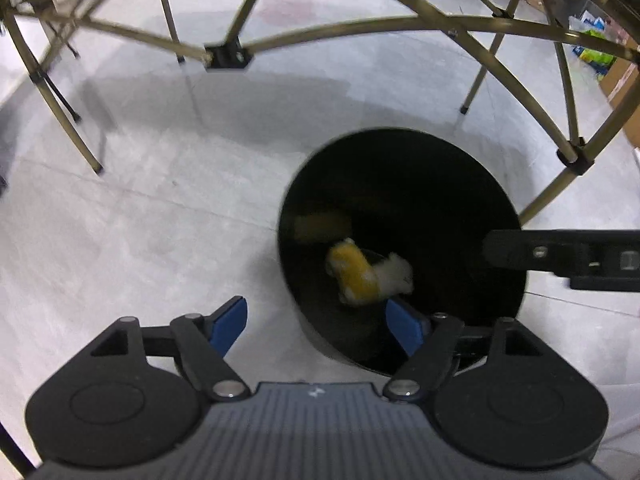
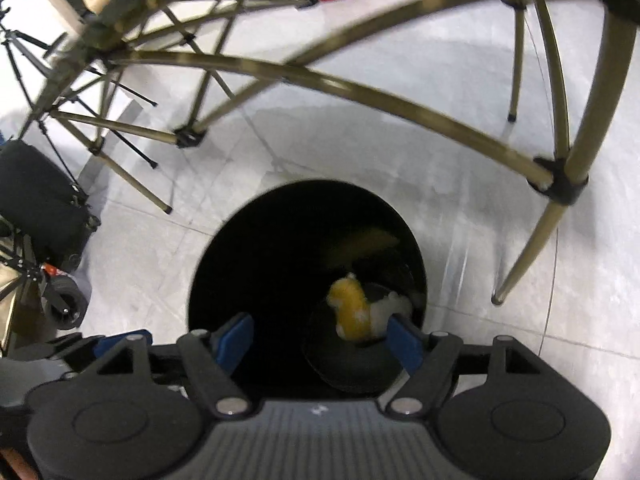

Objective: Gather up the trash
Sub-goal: 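Grasp the white wedge with the left tool while the right tool grasps the plastic bag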

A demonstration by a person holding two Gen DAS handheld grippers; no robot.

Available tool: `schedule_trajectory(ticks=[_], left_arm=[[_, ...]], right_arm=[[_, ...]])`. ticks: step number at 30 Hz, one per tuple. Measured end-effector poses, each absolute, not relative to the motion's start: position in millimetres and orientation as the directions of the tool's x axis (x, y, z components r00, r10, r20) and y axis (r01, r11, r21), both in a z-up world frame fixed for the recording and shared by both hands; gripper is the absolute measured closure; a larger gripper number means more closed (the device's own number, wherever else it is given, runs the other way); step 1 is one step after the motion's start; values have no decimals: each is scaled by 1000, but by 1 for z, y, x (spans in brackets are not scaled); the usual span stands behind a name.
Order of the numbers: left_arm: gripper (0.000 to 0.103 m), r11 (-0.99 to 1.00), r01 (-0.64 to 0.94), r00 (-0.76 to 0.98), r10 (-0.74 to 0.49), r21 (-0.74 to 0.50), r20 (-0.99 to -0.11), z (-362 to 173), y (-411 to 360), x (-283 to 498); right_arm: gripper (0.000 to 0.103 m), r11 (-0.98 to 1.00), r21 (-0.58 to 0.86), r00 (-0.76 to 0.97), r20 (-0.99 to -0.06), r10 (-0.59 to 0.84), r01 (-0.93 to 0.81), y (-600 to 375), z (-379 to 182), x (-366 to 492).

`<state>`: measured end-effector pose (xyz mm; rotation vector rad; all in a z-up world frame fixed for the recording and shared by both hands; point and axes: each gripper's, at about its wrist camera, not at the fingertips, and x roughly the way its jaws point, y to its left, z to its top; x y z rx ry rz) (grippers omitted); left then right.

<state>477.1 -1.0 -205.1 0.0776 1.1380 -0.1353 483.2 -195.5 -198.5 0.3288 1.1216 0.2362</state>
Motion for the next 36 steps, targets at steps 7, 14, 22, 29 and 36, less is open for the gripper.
schedule_trajectory(ticks=[7,14,22,29,36], left_arm=[[19,966,258,703,-206,-25,-681,-105,10,456],[17,952,304,871,-288,-24,-398,-31,3,466],[17,969,238,875,-240,-58,-421,-30,-37,533],[33,928,371,821,-339,-22,-459,-41,-103,561],[59,928,373,743,-305,-10,-596,-55,-167,621]], right_arm=[[30,921,275,729,-564,387,-276,-186,-94,420],[29,951,165,898,-320,302,-261,-225,-15,440],[68,991,98,845,-518,131,-93,-239,-61,551],[70,983,181,866,-495,79,14,-290,-53,535],[70,967,246,863,-500,75,59,-317,-56,537]])
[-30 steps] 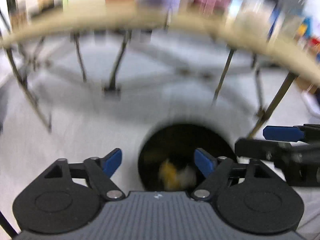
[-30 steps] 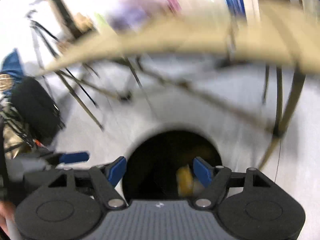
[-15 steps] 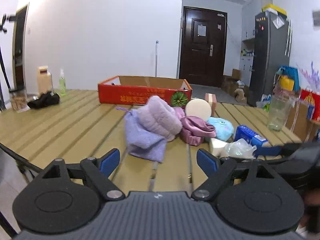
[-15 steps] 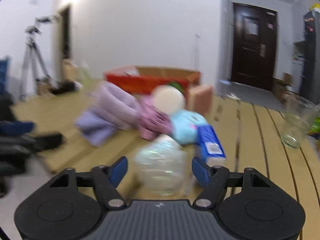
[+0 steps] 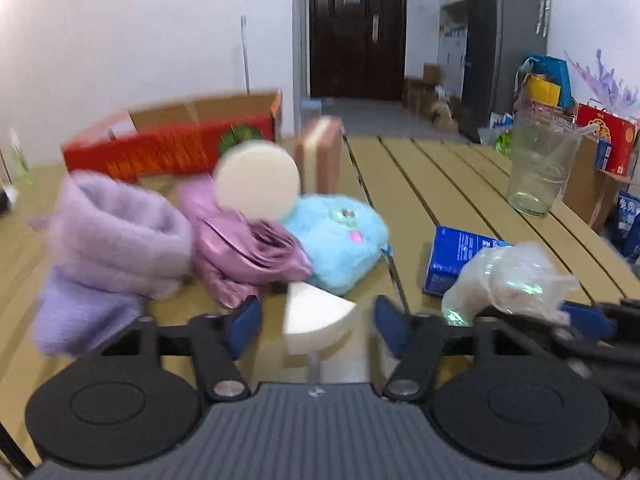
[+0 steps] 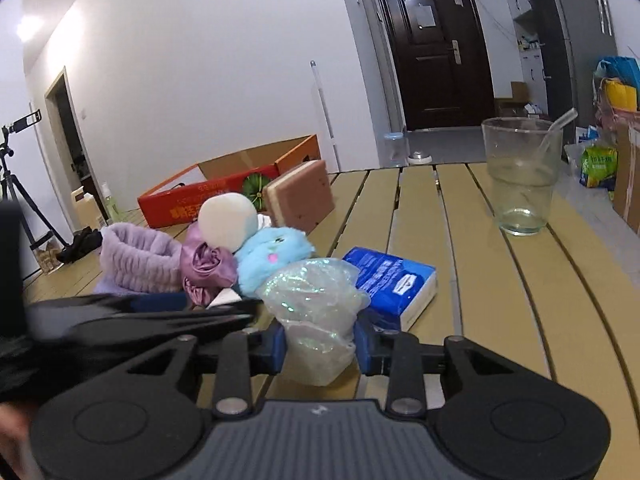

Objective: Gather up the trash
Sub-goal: 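Grasp the white wedge with the left tool while the right tool grasps the plastic bag, then drop the white wedge and plastic bag into the black bin with both tools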

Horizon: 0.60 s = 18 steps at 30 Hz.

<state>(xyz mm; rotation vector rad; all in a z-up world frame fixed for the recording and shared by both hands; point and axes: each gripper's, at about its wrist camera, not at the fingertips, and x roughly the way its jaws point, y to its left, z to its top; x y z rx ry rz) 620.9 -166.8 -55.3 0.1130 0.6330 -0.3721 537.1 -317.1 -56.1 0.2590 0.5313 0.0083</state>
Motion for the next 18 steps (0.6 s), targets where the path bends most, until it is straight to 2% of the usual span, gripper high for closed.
schedule_trajectory(ticks=[1,4,10,14,18], left_arm=[[69,930,368,740,-304,-18,-599,-58,-167,623],[74,937,346,742,-301,-43,-599,-58,-162,622],[75,919,386,736,-357,-77,-575,-43,-134,569],[73,918,390,748,-365,-78,-554,-39,-86,510],[73,937,337,740,-326,-95,-589,-59,-25,468]], right_arm=[[70,969,241,862,-502,73,58,-316,-57,538],[70,967,253,854,-511,99,39,-316,-59,539],[70,965,262,855,-500,138,-2,-320,-49,526],[70,934,305,821,-474,319,-187,-297,-40,510],[70,862,302,704,-497,507,-407,-249,-45,492]])
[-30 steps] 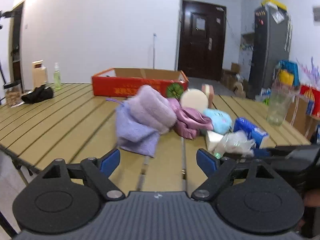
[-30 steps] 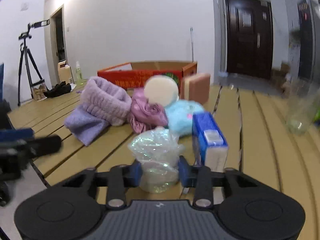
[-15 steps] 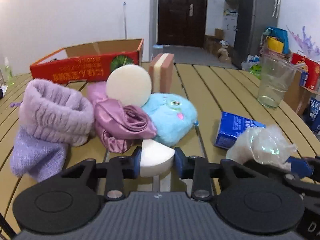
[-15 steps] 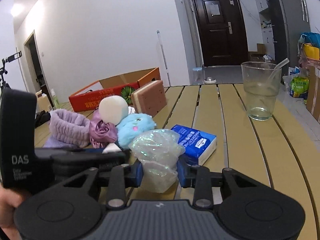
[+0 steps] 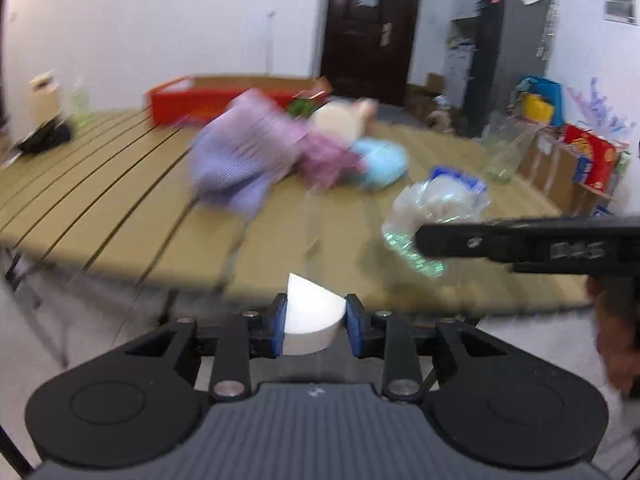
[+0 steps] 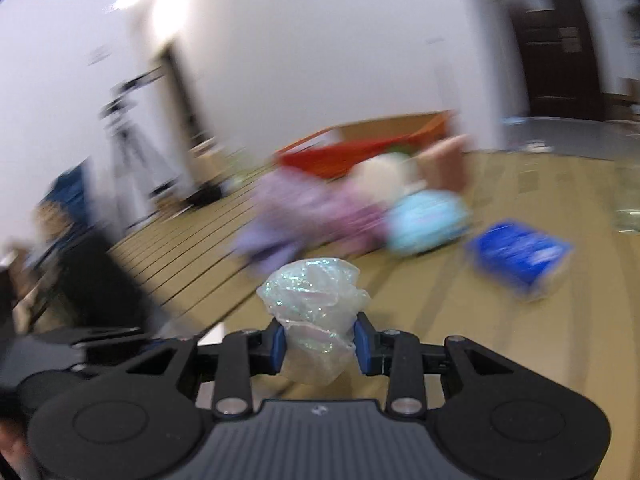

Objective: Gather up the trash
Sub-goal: 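Drop the white wedge and plastic bag into the black bin with both tools, then grasp the lilac fluffy plush with the left tool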

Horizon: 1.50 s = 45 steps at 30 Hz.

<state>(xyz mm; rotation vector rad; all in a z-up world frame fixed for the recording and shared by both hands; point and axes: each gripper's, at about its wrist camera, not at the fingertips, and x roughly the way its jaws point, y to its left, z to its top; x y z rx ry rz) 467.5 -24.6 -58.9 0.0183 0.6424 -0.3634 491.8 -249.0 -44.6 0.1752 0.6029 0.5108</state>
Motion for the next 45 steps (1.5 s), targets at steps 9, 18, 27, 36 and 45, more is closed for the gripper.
schedule_trajectory(ticks=[9,18,27,36,45], left_arm=[[73,941,286,505,-307,-179,-807,-141,10,489],[41,939,327,380,-236,-109,-894,-199,-15,506],[28,965,245,404,-191,-95,-895,-187,-3,526],[26,971,234,426,-147,-48,-893,-178,0,527],[21,963,270,633,-193,-20,-750,-104,26,505]], right_arm=[[67,795,98,413,-813,411,-598,-141,-116,486],[45,832,67,269,-929,253,-551,-133,-186,508],[31,830,65,299,-915,272,-554,-139,-166,504],[31,818,73,319,-898,302,-570,-136,-159,502],[32,753,197,471,-675,568,-627,-160,-66,475]])
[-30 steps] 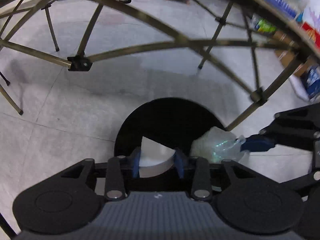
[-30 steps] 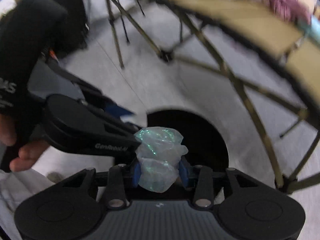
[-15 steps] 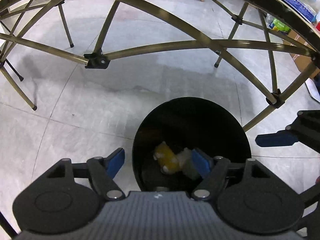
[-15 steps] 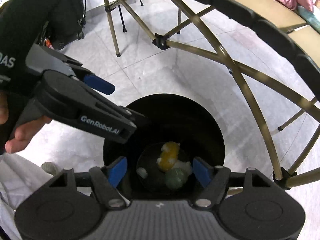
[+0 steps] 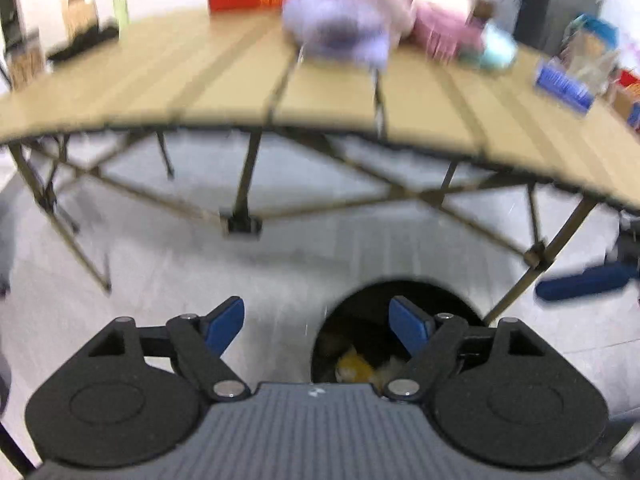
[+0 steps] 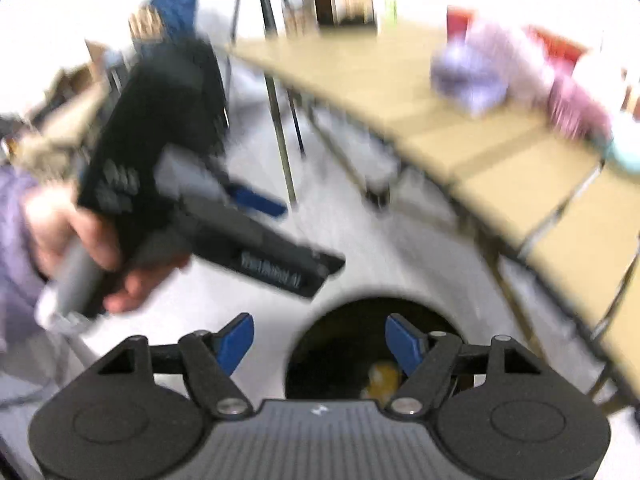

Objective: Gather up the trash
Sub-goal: 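Grasp the lilac fluffy plush with the left tool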

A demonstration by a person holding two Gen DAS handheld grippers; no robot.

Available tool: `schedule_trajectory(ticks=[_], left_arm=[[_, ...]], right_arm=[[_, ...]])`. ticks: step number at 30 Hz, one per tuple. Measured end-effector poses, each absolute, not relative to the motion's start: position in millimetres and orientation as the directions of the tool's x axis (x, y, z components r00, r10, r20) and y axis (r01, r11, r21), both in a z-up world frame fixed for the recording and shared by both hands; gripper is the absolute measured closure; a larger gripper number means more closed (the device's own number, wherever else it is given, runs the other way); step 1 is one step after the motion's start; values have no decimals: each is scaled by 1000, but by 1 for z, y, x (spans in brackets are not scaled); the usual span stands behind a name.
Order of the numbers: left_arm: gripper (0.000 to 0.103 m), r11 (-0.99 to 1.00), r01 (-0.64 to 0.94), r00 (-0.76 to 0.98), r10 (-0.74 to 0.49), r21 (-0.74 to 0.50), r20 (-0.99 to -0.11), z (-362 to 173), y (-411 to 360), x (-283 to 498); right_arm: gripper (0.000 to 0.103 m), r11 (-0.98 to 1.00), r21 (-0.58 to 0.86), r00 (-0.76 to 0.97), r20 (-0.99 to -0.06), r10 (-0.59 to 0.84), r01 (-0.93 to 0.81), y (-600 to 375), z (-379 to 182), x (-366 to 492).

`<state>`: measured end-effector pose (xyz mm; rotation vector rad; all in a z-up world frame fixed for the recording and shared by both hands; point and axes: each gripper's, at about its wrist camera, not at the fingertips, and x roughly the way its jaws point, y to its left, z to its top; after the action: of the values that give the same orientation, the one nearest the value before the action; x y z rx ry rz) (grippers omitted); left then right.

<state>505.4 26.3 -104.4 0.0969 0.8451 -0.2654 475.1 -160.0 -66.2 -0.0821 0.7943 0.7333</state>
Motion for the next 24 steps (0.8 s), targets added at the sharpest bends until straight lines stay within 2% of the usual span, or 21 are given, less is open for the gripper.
schedule_trajectory(ticks=[3,6,7,9,11,15,16,17,18,19,20,22,24], left_arm=[[23,957,286,774,-257,-42,-578,-70,42,490],[26,964,254,852,-260,-76,-454,-45,40,498],[31,967,238,861,-255,-95,-441,-37,35,506],[31,964,243,877,-267,-111,-399,-17,17,530],[31,973,212,907,-230,-88,-352,-1,-8,557],[25,989,130,903,-149,-76,-403,15,-59,629],[34,994,105,895,-109,-32,-432,11,-72,644],[68,996,85,890,-73,6,-450,7,-81,653],[84,997,75,879,-51,32,-473,2,-86,659],[92,998,66,872,-51,15,-487,-3,-85,658],[95,998,63,882,-69,-28,-466,-3,-78,646],[95,987,124,916,-152,-98,-372,-4,-66,607],[95,947,263,917,-304,-184,-256,-6,-55,562]], right_arm=[[32,794,254,617,-515,595,-553,-200,-34,480],[33,891,281,766,-458,451,-356,-234,-24,496],[35,915,288,801,-453,391,-283,-244,-25,502],[38,928,320,835,-445,324,-190,-258,-29,509],[40,923,360,844,-446,298,-136,-270,-33,516],[41,938,338,866,-442,235,-82,-282,-37,518],[41,936,344,867,-440,234,-78,-285,-36,519],[41,934,349,867,-439,237,-79,-286,-36,522],[41,932,354,869,-434,236,-76,-287,-36,519],[41,931,357,871,-433,233,-72,-291,-35,519],[42,931,358,871,-433,230,-68,-294,-34,517],[43,929,365,880,-421,220,-58,-301,-32,514],[43,925,375,890,-403,215,-54,-306,-31,511]])
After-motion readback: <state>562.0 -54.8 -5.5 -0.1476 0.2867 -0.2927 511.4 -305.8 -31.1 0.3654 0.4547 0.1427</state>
